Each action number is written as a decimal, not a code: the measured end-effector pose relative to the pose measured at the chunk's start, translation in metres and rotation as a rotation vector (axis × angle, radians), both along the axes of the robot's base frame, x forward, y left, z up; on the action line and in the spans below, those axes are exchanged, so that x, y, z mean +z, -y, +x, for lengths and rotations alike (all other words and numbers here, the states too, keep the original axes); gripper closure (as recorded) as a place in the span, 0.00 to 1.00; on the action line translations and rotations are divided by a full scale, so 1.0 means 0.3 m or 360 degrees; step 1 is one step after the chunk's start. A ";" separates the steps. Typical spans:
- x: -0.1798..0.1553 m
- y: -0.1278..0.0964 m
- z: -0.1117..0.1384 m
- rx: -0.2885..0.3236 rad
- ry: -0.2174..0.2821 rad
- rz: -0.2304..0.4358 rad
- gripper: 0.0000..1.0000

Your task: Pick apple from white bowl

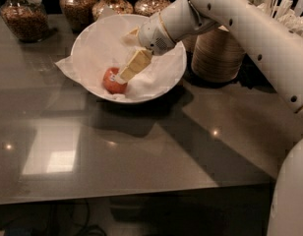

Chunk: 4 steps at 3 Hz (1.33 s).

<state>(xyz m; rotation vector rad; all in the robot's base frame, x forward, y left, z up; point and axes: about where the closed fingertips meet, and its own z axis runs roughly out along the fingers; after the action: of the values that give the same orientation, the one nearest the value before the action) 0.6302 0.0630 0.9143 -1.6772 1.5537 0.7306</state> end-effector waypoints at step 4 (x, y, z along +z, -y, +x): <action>-0.139 -0.046 0.013 0.0060 -0.0058 -0.0032 0.26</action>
Offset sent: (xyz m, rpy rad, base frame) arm 0.0068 0.0064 -0.0434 -0.0293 0.0291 0.0305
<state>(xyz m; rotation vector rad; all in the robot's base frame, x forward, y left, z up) 0.6341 0.0768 0.8727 -1.7208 1.5629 0.7715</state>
